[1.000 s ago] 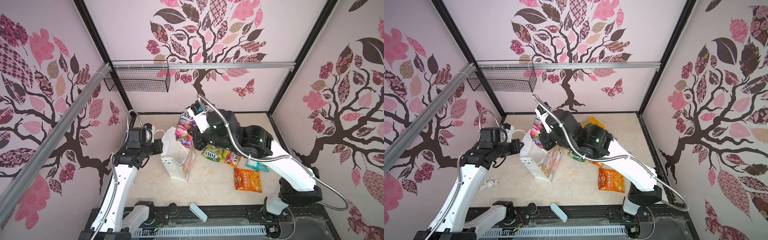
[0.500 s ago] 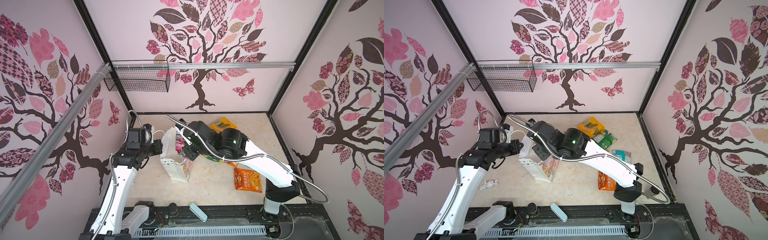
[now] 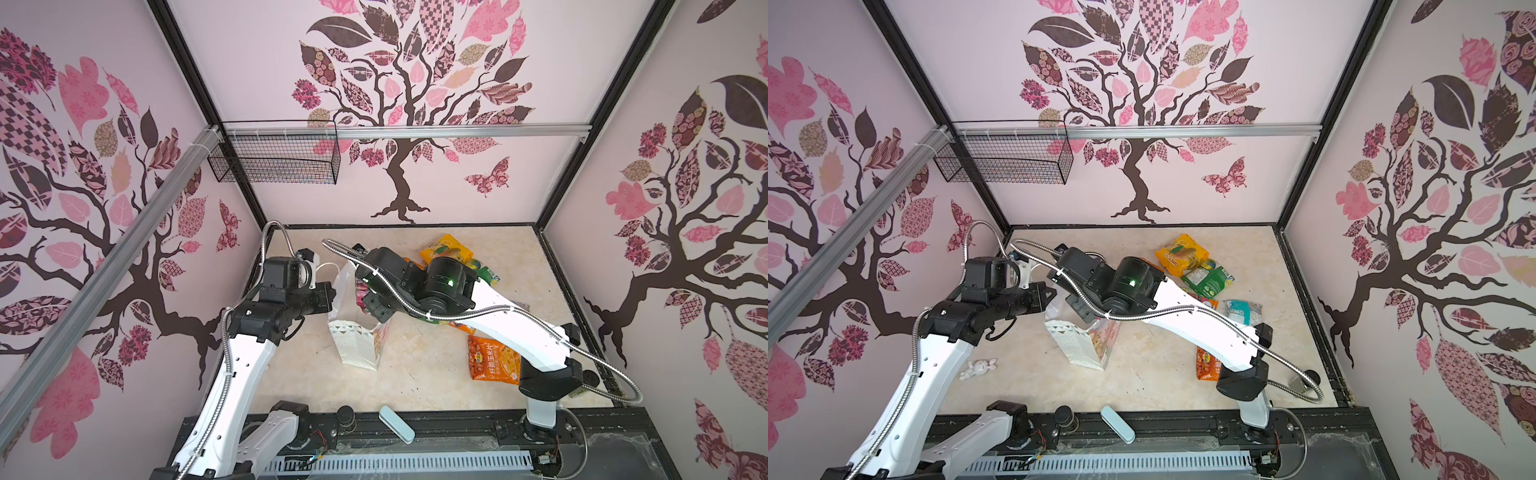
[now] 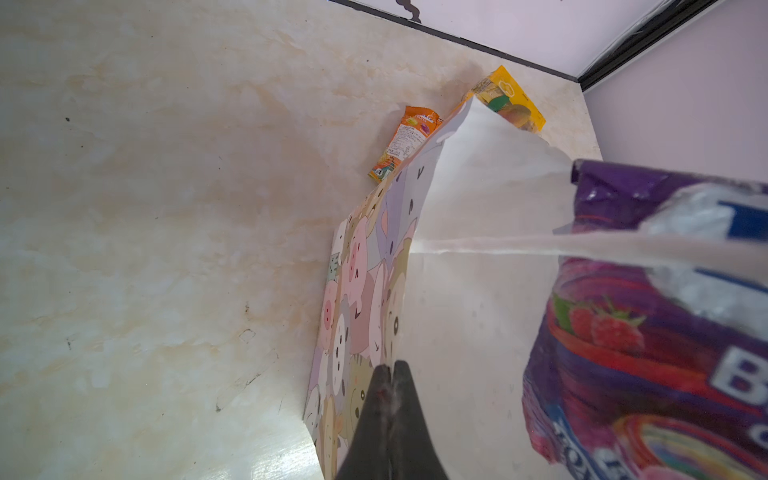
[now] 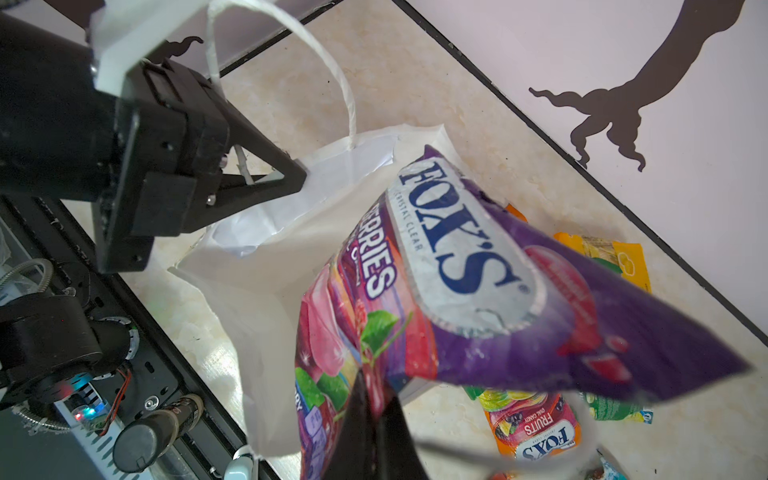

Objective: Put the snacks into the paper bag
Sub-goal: 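Lift the purple bag and carry it over the paper bag with the right gripper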

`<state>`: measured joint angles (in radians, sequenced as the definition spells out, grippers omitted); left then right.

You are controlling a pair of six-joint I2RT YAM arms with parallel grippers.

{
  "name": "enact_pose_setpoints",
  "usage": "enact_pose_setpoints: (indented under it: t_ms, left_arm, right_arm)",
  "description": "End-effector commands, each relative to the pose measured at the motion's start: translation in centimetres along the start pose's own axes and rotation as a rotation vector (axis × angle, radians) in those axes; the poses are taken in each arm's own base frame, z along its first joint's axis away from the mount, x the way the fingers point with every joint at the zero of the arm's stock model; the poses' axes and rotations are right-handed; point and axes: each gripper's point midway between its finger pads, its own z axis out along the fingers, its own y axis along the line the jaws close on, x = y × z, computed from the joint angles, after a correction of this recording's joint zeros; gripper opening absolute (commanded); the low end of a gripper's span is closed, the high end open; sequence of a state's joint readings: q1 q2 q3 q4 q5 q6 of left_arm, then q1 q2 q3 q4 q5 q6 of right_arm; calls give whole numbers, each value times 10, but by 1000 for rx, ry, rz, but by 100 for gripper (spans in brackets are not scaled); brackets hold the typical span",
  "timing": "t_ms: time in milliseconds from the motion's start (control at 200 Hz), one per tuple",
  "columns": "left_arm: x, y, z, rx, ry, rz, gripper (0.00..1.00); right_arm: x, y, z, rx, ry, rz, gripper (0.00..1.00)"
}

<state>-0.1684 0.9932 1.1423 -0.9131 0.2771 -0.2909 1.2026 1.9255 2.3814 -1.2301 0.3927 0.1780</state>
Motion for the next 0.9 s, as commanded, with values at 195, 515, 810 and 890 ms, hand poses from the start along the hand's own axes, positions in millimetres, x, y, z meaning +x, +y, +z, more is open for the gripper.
enact_pose_setpoints:
  t_ms: [195, 515, 810, 890]
  left_arm:
    - [-2, 0, -1, 4, -31, 6, 0]
    - [-3, -1, 4, 18, -33, 3, 0]
    - [-4, 0, 2, 12, -51, 7, 0]
    - [-4, 0, 4, 13, -57, 5, 0]
  right_arm:
    - [-6, -1, 22, -11, -1, 41, 0]
    - [-8, -2, 31, -22, -1, 51, 5]
    - [-17, -2, 30, -25, -21, 48, 23]
    - [-23, -5, 25, -20, -42, 48, 23]
